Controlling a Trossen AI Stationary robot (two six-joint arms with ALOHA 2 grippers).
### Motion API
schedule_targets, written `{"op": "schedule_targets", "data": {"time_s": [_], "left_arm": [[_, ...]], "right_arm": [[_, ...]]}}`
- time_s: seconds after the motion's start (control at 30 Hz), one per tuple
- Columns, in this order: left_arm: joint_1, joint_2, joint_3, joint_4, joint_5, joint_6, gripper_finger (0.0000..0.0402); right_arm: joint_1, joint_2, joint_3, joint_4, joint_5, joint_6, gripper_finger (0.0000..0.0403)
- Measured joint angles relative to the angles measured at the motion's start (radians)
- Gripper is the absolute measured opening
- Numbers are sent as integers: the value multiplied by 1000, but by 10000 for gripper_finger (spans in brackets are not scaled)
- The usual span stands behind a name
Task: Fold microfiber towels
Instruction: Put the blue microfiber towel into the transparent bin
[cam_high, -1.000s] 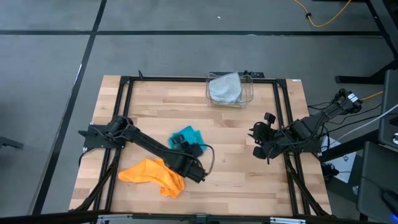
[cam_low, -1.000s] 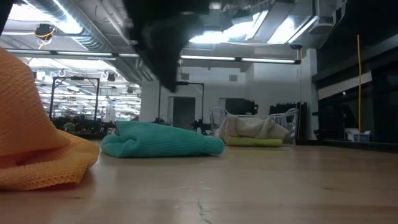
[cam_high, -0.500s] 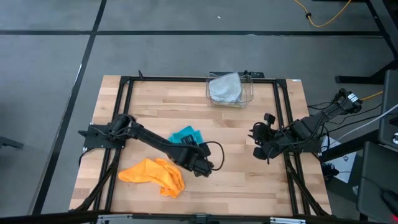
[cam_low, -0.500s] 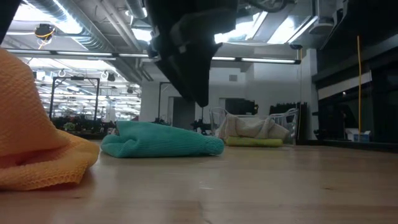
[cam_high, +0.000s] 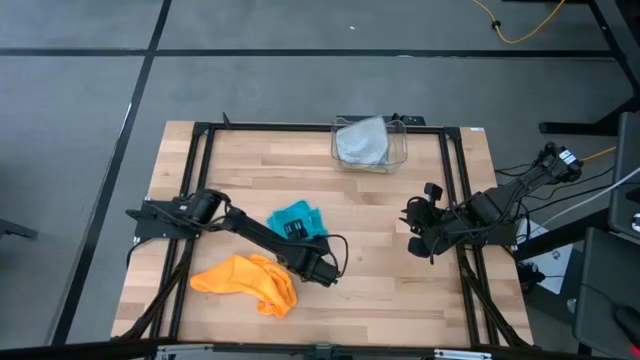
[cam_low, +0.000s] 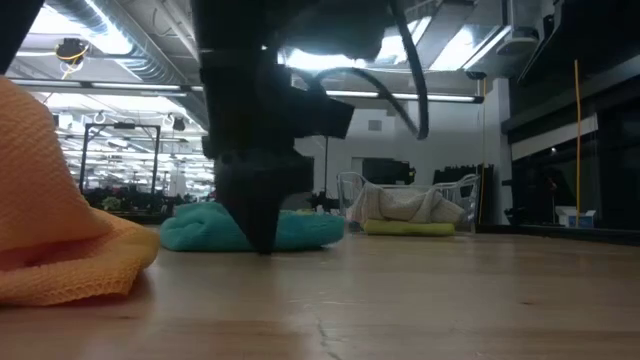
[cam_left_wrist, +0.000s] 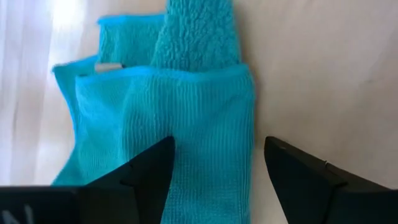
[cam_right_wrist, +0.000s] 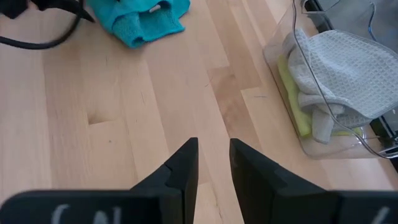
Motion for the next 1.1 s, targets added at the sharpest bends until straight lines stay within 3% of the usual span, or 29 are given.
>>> {"op": "schedule_targets", "data": {"time_s": [0.13, 0.23, 0.33, 0.5, 0.67, 0.87, 1.1], "left_arm": [[23, 9, -13, 5, 48, 6, 239], [38, 5, -51, 36, 62, 7, 214], [54, 2, -73, 50, 68, 23, 158], [77, 11, -72, 15, 51, 113, 20], [91, 14, -2, -133, 3, 145, 3], [95, -38, 244, -383, -114, 146, 1], [181, -38, 532, -467, -220, 341, 0]], "right_arm": [[0, 0, 0, 0, 0, 0, 94], [0, 0, 0, 0, 0, 1, 94], [0, 0, 0, -1, -1, 1, 94], [0, 0, 0, -2, -1, 0, 94], [0, 0, 0, -2, -2, -1, 94], [0, 0, 0, -8, -3, -1, 94], [0, 0, 0, -7, -28, 1, 94]]}}
